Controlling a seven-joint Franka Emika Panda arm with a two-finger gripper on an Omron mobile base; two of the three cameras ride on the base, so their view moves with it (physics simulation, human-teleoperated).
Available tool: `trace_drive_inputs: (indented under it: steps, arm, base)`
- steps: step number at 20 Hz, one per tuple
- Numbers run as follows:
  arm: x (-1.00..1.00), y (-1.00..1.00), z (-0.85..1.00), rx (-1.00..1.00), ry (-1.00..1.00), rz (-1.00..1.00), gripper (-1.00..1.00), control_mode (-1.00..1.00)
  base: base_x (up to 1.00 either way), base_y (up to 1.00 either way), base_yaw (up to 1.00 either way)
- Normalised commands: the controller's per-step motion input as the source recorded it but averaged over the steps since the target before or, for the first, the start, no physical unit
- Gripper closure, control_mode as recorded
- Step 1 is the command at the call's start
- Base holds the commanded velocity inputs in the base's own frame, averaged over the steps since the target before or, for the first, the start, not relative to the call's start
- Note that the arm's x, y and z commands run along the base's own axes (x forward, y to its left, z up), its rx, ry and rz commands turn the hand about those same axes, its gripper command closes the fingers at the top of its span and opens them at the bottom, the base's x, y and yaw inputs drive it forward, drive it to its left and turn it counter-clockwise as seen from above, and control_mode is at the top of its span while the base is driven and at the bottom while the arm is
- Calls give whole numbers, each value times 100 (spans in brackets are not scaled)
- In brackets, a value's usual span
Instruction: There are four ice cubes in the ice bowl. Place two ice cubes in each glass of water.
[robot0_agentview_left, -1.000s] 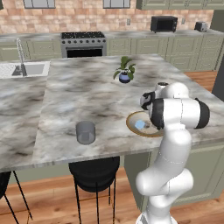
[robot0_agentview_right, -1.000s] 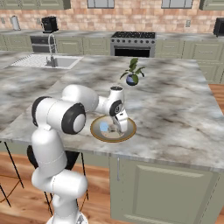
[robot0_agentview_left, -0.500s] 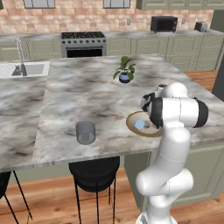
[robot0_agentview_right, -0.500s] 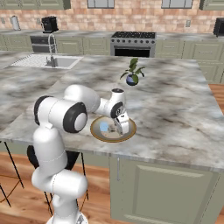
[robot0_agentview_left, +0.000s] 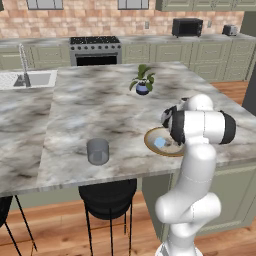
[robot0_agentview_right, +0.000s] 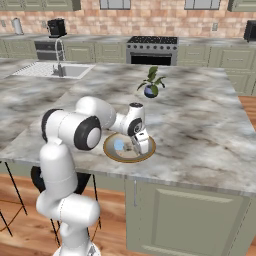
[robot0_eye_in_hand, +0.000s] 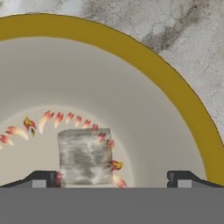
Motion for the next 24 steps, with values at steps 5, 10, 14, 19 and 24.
trace_drive_inputs:
  steps: [5, 10, 14, 19, 24]
  arm:
    - [13, 1, -6, 0, -2, 0, -100, -100]
    - [11, 0, -19, 0, 0, 0, -100, -100]
    - [12, 0, -20, 0, 0, 0, -100, -100]
    - [13, 0, -8, 0, 0, 0, -100, -100]
    - [11, 0, -2, 0, -1, 0, -100, -100]
  base:
    - [0, 0, 0]
    - [0, 0, 0]
    - [0, 0, 0]
    - [0, 0, 0]
    - [0, 0, 0]
